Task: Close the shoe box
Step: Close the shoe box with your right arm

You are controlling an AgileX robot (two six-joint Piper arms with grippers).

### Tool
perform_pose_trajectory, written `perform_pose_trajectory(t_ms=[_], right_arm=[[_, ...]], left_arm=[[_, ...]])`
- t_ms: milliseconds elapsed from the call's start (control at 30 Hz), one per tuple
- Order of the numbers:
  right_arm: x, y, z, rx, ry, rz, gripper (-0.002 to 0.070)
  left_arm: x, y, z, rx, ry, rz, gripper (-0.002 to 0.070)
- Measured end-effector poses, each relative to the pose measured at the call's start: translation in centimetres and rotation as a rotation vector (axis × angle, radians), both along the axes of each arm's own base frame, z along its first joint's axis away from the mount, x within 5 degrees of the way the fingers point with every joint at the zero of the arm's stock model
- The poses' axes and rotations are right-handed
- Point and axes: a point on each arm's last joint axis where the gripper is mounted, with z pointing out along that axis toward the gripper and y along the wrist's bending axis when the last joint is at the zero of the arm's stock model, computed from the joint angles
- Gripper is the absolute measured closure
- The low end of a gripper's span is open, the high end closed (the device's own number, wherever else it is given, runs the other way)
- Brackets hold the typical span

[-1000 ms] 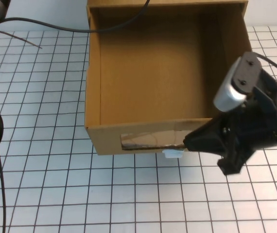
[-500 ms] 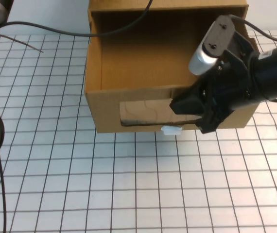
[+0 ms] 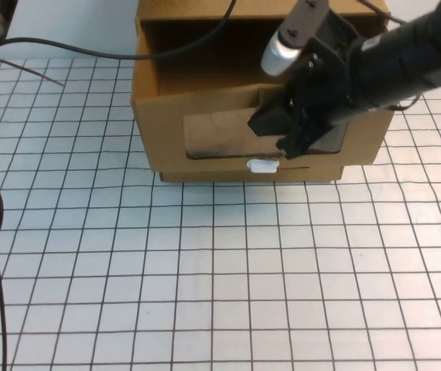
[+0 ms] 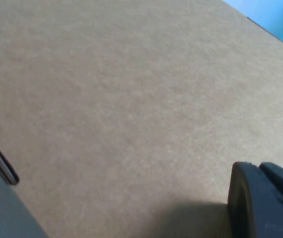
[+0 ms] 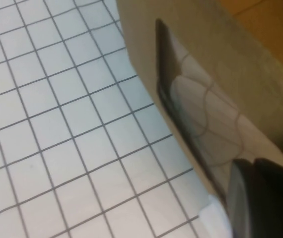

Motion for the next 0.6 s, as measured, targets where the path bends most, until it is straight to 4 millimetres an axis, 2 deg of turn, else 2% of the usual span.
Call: perform_pose_trajectory(t_ms=[333,600], right_arm=[[3.0,1.2,0.8,-0.056,0.009,-0.016,0.0692],[2.7,2.2,1.0,-0.051,0.08,0.041,0.0692]], left_arm=[[0.1,0.2,-0.1,0.0,-0.007,0.004,0.0678],[0.1,0.2,-0.1,0.005,-0.016,0.0,0.0677]])
